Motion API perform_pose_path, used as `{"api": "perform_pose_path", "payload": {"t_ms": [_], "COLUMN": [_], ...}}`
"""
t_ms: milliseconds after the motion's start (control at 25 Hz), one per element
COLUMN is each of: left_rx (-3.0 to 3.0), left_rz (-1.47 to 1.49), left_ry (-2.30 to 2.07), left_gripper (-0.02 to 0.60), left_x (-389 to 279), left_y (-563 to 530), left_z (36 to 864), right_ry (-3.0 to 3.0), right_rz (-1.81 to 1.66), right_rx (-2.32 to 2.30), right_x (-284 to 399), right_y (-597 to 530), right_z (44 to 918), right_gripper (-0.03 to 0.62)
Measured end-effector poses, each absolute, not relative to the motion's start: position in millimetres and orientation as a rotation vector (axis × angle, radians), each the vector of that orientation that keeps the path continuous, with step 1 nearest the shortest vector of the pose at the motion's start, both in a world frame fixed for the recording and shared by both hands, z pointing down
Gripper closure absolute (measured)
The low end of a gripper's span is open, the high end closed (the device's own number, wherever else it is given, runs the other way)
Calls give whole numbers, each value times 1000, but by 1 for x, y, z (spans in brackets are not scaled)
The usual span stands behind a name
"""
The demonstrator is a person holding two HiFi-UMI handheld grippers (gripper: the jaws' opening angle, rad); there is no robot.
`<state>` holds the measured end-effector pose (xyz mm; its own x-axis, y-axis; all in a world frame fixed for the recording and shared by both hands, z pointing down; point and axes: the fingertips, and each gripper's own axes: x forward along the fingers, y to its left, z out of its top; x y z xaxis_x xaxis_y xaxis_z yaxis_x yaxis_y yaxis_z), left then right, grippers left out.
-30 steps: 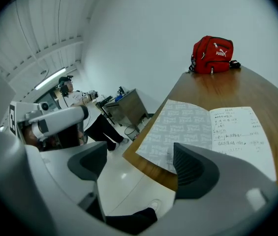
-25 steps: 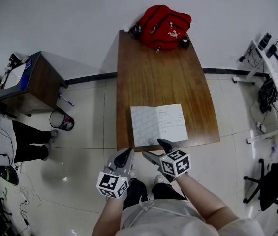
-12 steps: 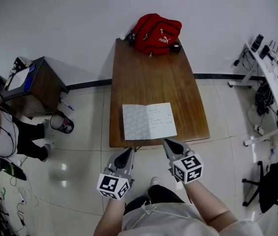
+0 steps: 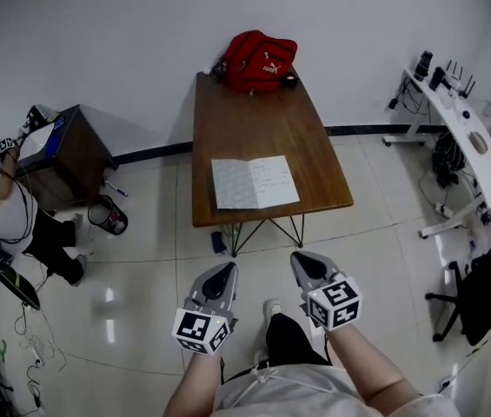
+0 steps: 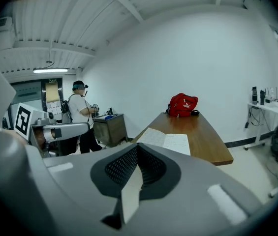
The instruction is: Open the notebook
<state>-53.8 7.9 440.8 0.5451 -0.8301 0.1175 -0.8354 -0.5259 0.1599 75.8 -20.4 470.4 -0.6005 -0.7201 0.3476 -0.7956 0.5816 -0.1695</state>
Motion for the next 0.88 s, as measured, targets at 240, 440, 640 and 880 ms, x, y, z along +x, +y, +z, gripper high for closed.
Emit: {"api": "perform_pose_path", "payload": {"t_ms": [240, 440, 640, 880], "left_rx": [2618, 2636, 2636, 2630], "left_rz": [23, 12, -3, -24], "left_ry": [-1395, -1407, -1437, -1434], "left_gripper": [577, 577, 577, 577], "left_x": [-52, -52, -58, -53], "left_y": [77, 102, 106, 109], "left_z": [425, 416, 409, 406], "right_ry": [-2578, -2584, -2589, -2595], "right_rz": [369, 333, 299, 268], "right_rx": [1351, 1355, 1365, 1371], "right_x": [79, 79, 78, 83], "right_y": [41, 72, 81, 87], "right_z": [446, 440, 436, 428], "right_gripper": [586, 586, 586, 586]}}
